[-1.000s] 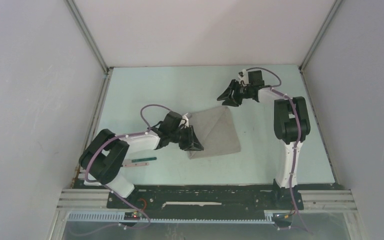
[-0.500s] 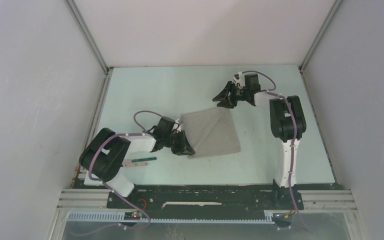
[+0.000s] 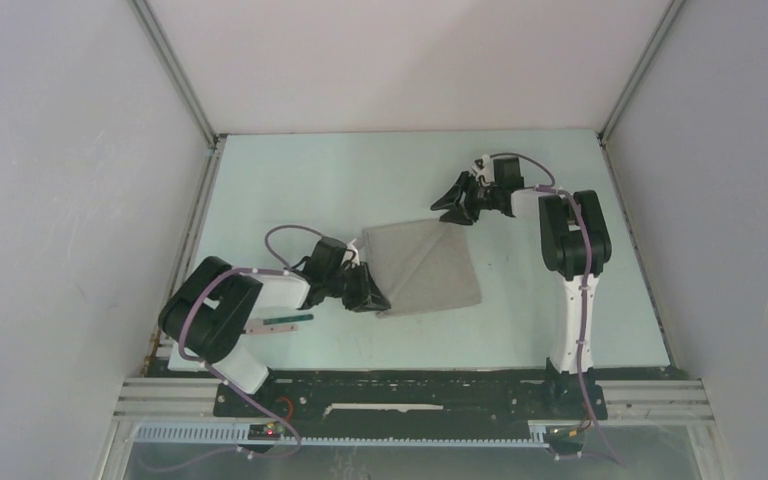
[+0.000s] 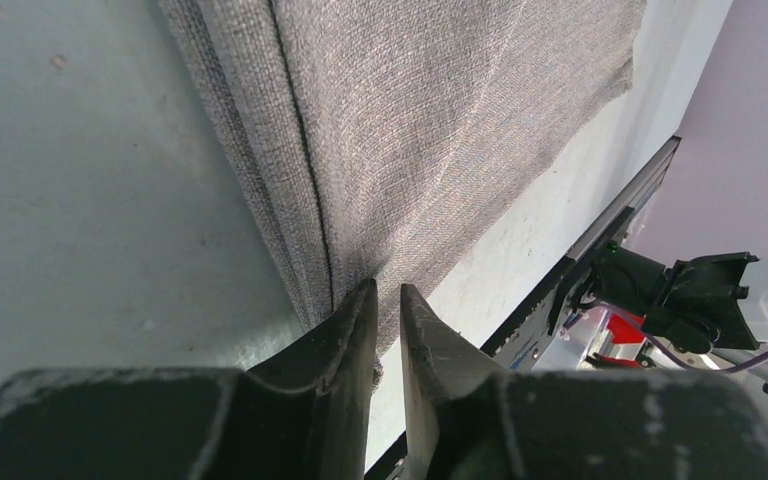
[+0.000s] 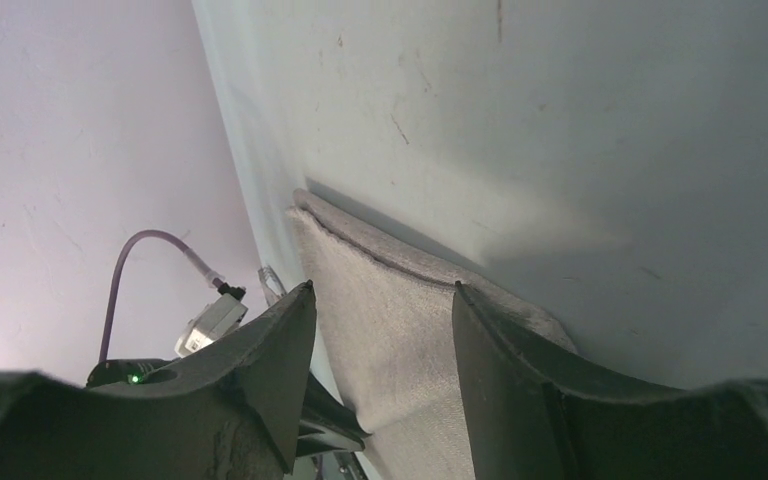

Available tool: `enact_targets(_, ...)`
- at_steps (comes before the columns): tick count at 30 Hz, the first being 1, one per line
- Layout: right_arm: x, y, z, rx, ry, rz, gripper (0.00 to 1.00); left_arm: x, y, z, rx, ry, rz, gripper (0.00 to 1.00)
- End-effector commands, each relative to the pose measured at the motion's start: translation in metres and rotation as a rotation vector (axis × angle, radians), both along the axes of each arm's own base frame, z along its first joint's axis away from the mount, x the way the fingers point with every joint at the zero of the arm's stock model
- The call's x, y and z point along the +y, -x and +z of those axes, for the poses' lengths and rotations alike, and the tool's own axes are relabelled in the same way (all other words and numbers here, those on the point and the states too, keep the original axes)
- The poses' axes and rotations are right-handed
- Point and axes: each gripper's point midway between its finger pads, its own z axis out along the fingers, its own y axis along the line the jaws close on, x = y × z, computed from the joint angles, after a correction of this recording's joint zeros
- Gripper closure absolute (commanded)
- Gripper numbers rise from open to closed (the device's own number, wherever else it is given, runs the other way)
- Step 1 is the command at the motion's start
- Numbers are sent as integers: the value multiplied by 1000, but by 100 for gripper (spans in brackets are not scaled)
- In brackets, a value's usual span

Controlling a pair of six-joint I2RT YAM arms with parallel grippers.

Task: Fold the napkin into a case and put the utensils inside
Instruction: Smooth out the upper triangle-folded napkin at the center of the board.

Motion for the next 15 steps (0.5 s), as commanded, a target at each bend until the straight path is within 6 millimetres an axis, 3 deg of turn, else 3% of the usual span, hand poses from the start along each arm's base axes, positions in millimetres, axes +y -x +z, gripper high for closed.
enact_targets(1,-17,-12,-1,-38,17,-33,38,11,12,-21,46,-51,13,77)
enact_targets(4,-14,-12,15,-63,35,2,36,10,13,-18,40,-40,5,77)
enact_targets(6,-7,-7,36,-96,50,29,34,9,11,-13,29,-34,-3,77)
enact_targets(11,2,24,80,-184,150,58,26,8,9,-7,15,-26,-2,77)
enact_targets(15,27,71,75,-166,157,147,23,9,11,-5,11,-21,-3,77)
